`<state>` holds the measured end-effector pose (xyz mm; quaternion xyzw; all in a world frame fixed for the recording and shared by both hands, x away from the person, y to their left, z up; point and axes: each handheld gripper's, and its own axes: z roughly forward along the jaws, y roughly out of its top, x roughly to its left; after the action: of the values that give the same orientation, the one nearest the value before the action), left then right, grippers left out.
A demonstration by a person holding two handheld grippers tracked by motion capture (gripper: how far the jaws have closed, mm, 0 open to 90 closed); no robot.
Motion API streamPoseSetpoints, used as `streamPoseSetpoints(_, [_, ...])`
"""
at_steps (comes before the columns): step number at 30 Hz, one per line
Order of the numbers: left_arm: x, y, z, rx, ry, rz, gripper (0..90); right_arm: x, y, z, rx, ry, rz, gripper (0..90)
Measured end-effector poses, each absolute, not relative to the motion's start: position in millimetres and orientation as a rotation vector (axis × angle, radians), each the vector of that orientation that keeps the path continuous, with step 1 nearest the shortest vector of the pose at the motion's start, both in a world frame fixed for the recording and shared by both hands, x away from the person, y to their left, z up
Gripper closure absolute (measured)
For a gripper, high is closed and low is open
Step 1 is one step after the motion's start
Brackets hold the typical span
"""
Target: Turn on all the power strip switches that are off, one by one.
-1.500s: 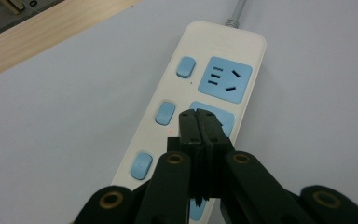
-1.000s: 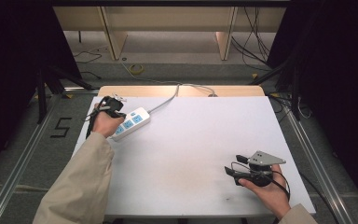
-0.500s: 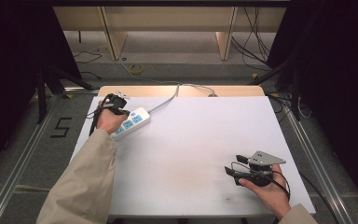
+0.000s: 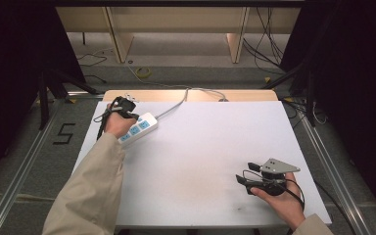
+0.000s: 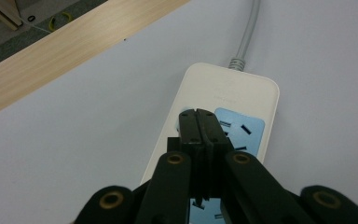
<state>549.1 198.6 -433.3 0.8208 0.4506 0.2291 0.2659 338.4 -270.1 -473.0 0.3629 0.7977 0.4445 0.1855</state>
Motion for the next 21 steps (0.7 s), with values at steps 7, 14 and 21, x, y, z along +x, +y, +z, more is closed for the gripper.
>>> streamPoseSetpoints(7, [555,195,-437,2.224,1.205,0.613,89.8,338,-270,-473,1.024,2.247,1.253,33.5])
streamPoseSetpoints(14, [559,196,-442,2.237,1.215,0.622,89.8,338,-270,-473,1.018,2.249,1.254,33.5])
streamPoseSetpoints(21, [563,196,-447,2.245,1.221,0.641,89.8,339,-270,-473,1.021,2.249,1.252,33.5])
